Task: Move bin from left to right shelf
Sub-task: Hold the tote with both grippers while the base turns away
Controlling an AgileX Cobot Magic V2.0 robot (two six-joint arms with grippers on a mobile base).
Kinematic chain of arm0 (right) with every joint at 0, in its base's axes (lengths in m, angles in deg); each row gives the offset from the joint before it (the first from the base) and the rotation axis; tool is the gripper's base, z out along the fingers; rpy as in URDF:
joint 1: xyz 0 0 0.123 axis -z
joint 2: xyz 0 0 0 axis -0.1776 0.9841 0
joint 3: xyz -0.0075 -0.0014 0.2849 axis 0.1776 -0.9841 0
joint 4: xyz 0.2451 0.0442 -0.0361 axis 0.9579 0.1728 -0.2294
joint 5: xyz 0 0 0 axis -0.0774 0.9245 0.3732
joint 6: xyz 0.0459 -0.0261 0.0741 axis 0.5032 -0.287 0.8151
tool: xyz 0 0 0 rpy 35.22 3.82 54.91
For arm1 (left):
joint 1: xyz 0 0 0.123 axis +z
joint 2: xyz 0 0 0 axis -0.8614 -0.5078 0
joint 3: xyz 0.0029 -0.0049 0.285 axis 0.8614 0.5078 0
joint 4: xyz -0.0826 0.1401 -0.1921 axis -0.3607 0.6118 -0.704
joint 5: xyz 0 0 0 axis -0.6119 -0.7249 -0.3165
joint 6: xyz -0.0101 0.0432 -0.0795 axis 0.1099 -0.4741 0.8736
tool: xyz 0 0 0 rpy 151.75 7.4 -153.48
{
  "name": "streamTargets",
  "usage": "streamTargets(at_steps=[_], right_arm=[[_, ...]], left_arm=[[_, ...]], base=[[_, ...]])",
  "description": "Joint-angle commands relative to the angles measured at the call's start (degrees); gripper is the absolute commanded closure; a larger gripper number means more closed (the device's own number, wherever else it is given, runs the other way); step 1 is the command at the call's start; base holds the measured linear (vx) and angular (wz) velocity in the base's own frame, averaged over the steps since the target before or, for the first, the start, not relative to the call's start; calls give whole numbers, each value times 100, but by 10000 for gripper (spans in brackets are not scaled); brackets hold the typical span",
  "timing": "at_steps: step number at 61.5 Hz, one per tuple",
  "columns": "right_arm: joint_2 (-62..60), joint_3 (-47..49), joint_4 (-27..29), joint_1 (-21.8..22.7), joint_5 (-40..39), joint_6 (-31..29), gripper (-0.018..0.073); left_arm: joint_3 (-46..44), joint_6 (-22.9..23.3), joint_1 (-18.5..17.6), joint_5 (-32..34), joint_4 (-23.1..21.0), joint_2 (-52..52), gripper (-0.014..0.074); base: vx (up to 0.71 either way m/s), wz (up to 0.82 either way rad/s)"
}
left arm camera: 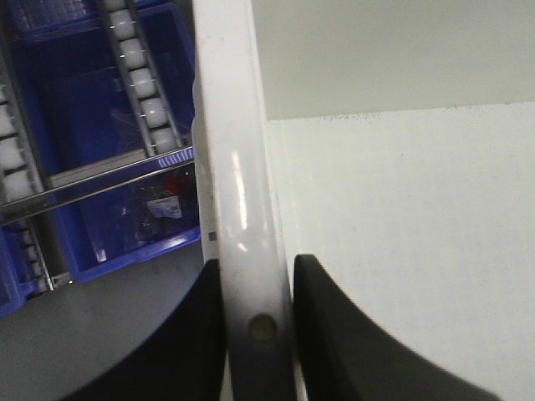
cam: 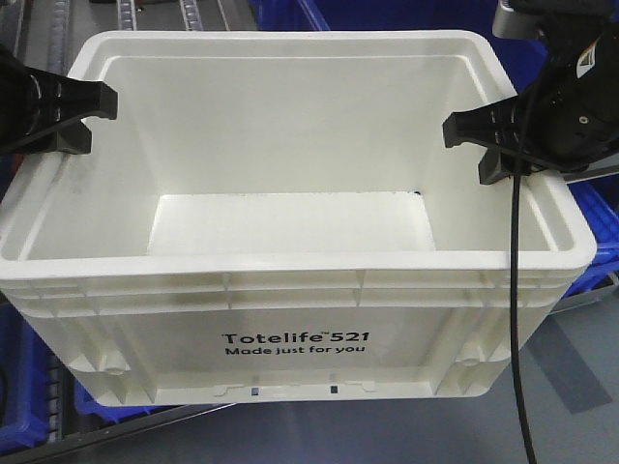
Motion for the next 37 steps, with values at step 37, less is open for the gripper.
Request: streamTargets(at_steps=[37], right_arm=[[-318,213,-282,38,-411,-109,509]], left_arm=[[-188,-87,24,486,397,240,603]], base=[[-6,-49]])
